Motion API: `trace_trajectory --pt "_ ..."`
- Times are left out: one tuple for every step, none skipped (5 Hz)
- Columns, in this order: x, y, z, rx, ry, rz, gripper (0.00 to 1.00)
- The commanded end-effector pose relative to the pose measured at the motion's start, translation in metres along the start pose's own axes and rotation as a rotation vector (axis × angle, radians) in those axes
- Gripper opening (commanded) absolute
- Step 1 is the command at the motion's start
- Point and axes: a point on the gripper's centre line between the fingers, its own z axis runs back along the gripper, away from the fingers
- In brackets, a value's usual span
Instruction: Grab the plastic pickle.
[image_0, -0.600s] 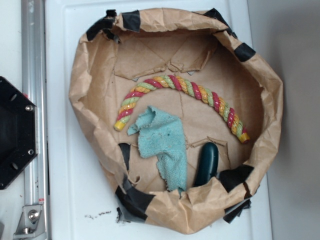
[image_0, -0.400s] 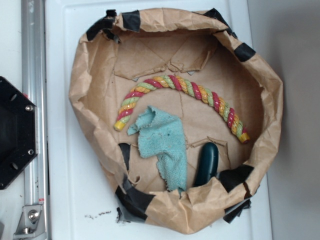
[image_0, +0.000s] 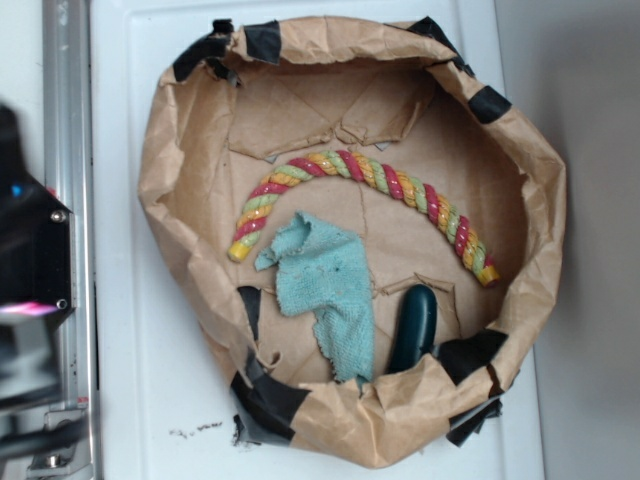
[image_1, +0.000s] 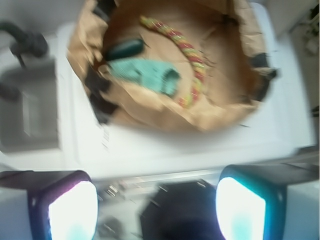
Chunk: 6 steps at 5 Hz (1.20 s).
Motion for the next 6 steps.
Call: trace_trajectory --pt "0.062 -0.002 -0.057 -0.046 -0.084 0.501 1.00" --pt "0.084 -0.006 -0.101 -0.057 -0.018 0.602 1.00" --pt "0.098 -0.013 -0.124 -0.034 -0.012 0.615 1.00" --pt "0.110 -0.029 -0.140 -0.051 -0.012 0.569 1.00" --pt "0.114 -0.042 -0.156 -0.073 -0.012 0.518 1.00" --pt "0.115 -0.051 -0.171 -0.119 -0.004 0.514 1.00"
